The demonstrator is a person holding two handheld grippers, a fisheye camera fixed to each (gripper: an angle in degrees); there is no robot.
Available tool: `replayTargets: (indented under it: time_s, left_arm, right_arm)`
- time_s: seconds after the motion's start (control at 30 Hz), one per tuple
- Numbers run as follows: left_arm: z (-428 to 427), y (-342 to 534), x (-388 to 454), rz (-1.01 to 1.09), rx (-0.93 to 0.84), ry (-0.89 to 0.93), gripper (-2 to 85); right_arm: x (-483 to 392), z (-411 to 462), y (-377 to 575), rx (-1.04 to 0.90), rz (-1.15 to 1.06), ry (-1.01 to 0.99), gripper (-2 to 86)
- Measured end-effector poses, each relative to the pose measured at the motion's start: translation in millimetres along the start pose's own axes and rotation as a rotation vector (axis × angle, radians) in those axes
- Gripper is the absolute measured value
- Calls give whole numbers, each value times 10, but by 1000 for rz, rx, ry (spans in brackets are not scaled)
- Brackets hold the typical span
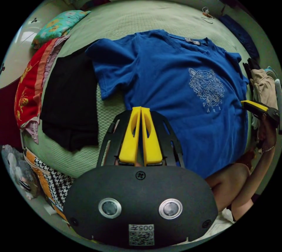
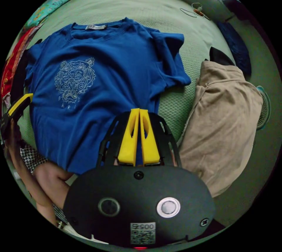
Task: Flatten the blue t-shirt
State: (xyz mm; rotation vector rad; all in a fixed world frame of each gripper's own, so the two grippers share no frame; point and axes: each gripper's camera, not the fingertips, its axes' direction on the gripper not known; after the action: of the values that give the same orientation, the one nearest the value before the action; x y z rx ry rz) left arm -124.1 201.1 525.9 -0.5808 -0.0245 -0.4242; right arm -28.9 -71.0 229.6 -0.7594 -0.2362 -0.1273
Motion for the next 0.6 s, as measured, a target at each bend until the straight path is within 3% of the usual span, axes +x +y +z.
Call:
replayTargets:
  time_s: [0.13, 0.3, 0.4, 0.6]
  left_arm:
    - [-191, 131, -60, -1, 118, 12, -2]
    - [-272, 108, -180, -16, 239, 155, 32]
    - [-273, 57, -209, -8, 272, 196, 62]
    - [-340, -11, -148, 36, 290, 147, 70]
  right_arm:
    - [-26, -282, 70, 186, 31, -22, -10]
    - [-18, -534, 147, 443, 28, -266, 8]
    - [-44, -526, 115, 500, 6, -360, 53]
    - [-300, -485, -50, 546, -50, -254, 90]
